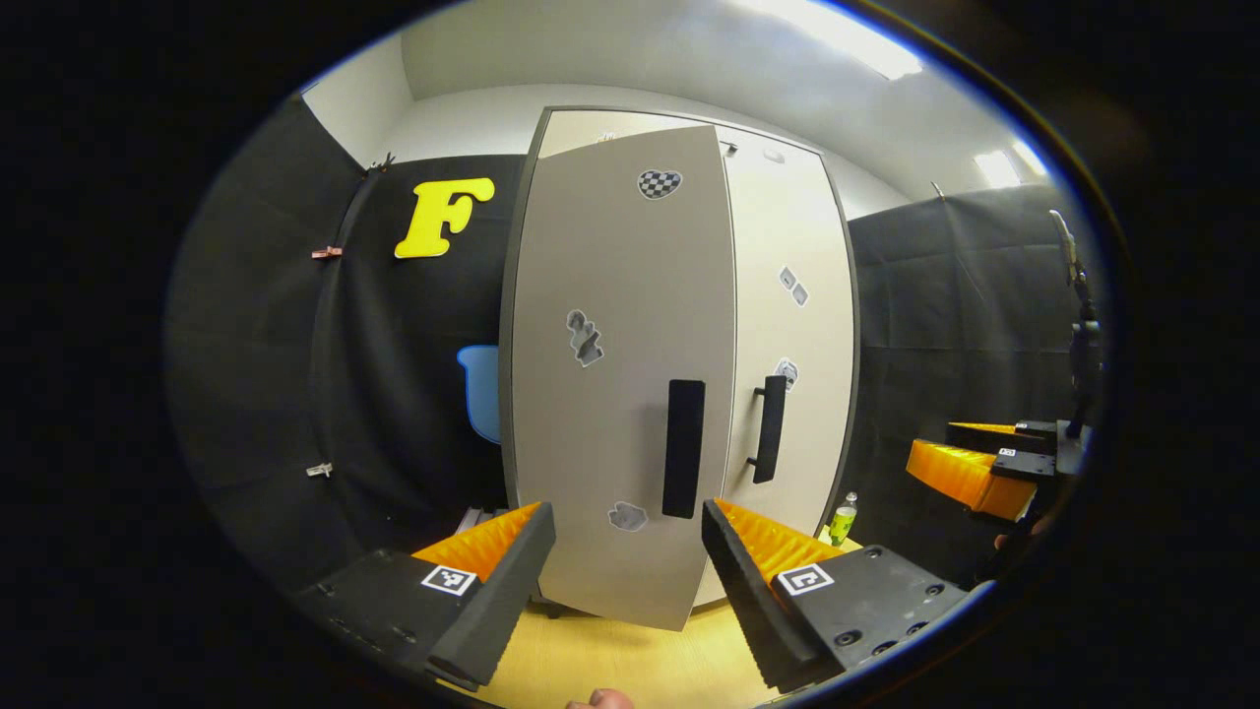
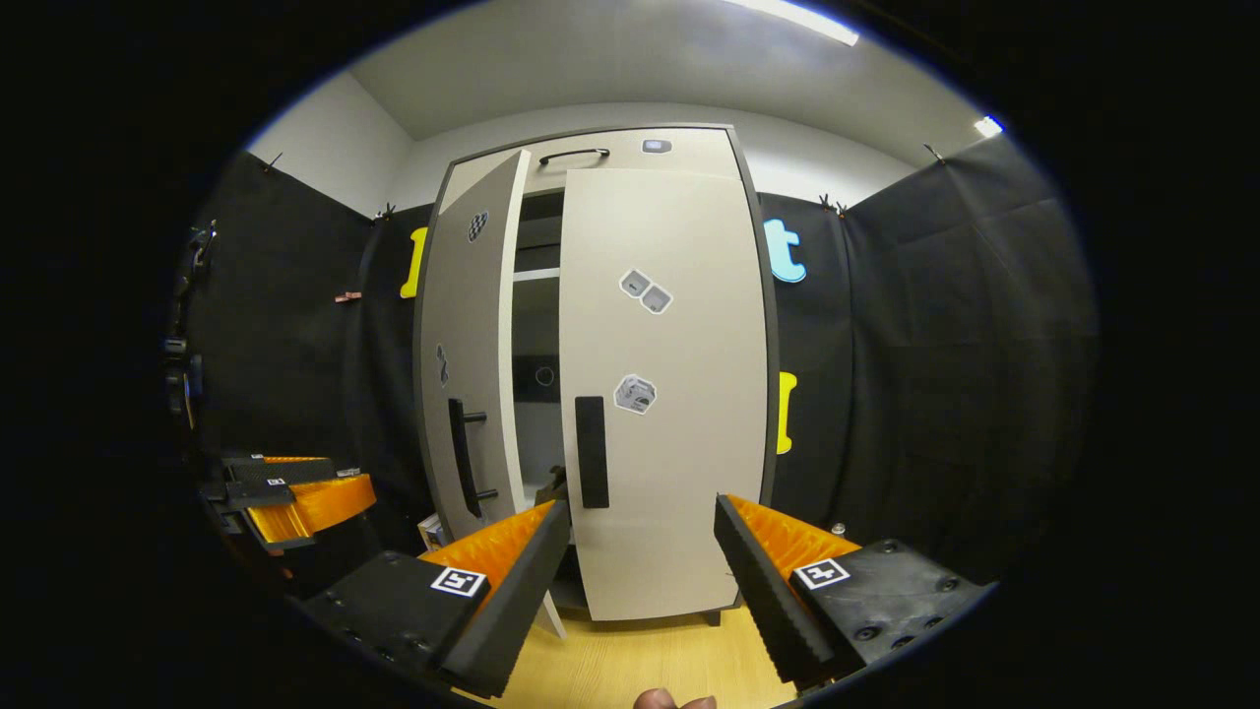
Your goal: Grab one shoe with the right hand and put it into the shoe cabinet, grab the other shoe with the left hand and put it into the shoe cabinet; then close the right door with the right hand and the left door with the left hand.
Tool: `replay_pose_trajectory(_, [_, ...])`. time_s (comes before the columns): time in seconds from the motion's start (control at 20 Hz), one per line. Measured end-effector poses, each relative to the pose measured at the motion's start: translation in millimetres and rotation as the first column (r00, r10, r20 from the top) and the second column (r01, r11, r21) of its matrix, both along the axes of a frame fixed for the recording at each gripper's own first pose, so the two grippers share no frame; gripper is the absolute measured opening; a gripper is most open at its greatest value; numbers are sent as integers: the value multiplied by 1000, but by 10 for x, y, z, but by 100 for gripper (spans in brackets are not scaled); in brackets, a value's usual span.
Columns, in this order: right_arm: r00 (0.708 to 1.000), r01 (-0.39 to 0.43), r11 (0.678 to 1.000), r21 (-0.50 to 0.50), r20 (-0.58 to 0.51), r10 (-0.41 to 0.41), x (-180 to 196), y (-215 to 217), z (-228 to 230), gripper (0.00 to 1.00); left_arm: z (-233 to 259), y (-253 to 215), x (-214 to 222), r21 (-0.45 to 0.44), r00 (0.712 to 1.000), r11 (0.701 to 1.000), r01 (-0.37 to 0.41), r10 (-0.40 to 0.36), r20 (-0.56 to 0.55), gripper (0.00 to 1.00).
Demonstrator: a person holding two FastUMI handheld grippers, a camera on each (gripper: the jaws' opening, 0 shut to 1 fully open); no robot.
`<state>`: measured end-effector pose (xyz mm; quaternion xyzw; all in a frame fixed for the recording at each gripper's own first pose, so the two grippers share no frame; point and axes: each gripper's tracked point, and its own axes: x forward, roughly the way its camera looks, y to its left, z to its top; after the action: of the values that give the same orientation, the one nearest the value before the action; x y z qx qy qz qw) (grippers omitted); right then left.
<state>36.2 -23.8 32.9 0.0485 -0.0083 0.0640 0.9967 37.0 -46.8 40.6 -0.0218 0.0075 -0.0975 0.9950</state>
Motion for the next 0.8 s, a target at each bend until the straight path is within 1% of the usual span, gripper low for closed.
replay_pose_trajectory(0.05, [1000,2,1000,0,-1,-2,-6,-8,-6,98,1,-9,-8,3,1000,1000,-5,5,5,95])
replay_pose_trajectory(0.1, [1000,6,1000,-2,-1,-6,-10,-25,-6,98,10,-9,-10,7,1000,1000,-11,11,9,95])
replay_pose_trajectory(0.15, [1000,8,1000,-3,-4,-8,-3,-38,-5,98,3,2,-12,11,1000,1000,-17,17,9,98])
replay_pose_trajectory(0.2, [1000,10,1000,-3,-6,-10,-1,-40,-8,98,9,13,-23,14,1000,1000,-22,22,10,95])
replay_pose_trajectory(0.25, [1000,10,1000,-2,-6,-10,2,-42,-8,98,11,17,-7,15,1000,1000,-26,26,12,95])
replay_pose_trajectory(0.3, [1000,12,1000,-5,-6,-12,13,-46,-7,98,13,38,-8,18,999,999,-32,32,11,98])
replay_pose_trajectory(0.55, [1000,24,999,-21,-6,-24,19,-61,-26,97,45,192,8,23,997,996,-80,80,23,98])
replay_pose_trajectory(0.65, [1000,31,999,-22,0,-31,28,-76,-12,98,39,209,14,18,996,996,-87,87,26,98])
replay_pose_trajectory(0.7, [999,34,999,-21,1,-34,26,-76,-9,98,45,233,24,18,995,995,-96,95,28,95])
replay_pose_trajectory(0.75, [1000,31,999,-20,0,-31,24,-64,-8,98,51,262,14,19,994,995,-103,102,33,98])
replay_pose_trajectory(0.8, [999,33,999,-24,1,-33,28,-67,-8,98,66,266,-5,20,994,994,-106,105,40,95])
